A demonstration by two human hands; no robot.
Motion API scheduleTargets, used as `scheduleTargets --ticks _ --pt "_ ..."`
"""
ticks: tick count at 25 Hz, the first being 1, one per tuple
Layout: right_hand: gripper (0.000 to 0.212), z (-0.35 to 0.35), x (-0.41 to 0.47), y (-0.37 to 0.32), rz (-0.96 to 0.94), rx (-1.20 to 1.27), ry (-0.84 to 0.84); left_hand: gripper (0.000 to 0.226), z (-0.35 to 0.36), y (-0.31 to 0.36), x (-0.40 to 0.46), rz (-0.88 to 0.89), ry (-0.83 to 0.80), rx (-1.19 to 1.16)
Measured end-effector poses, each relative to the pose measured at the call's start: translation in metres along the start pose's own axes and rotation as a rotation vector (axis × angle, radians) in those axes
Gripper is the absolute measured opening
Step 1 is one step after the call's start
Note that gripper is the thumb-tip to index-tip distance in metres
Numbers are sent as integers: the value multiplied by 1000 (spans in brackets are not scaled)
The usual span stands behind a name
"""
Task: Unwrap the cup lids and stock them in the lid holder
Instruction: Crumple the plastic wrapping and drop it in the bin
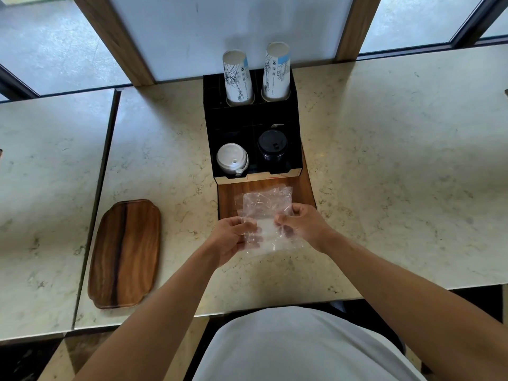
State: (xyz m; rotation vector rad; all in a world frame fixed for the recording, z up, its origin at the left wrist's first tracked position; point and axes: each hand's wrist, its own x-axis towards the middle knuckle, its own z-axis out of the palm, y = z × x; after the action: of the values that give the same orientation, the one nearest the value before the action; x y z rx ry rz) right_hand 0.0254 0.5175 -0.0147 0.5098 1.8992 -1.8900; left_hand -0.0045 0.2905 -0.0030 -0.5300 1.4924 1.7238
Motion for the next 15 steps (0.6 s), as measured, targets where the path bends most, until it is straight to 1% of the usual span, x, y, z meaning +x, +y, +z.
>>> scheduleTargets --ticks 3,5,8,10,11,13,15 --pt "36 -3 -3 -1 75 -32 -104 24 0 2 0 32 48 -5" --pt "28 -5 -3 -1 140 -15 -111 19 0 5 -1 51 59 6" --pt "13 -6 -4 -1 158 55 -87 24 -2 8 -3 47 59 -20" --pt "23 -5 -5 -1 151 159 -97 25 -4 10 -7 25 14 -13" --pt "24 -4 -5 -1 147 221 -114 23 -4 11 -8 7 -26 4" --pt "19 -3 -7 -3 146 313 -124 22 -4 11 -12 -36 -102 19" --pt "28 -3 -8 -3 162 378 -124 22 -3 11 -12 -56 -138 -38"
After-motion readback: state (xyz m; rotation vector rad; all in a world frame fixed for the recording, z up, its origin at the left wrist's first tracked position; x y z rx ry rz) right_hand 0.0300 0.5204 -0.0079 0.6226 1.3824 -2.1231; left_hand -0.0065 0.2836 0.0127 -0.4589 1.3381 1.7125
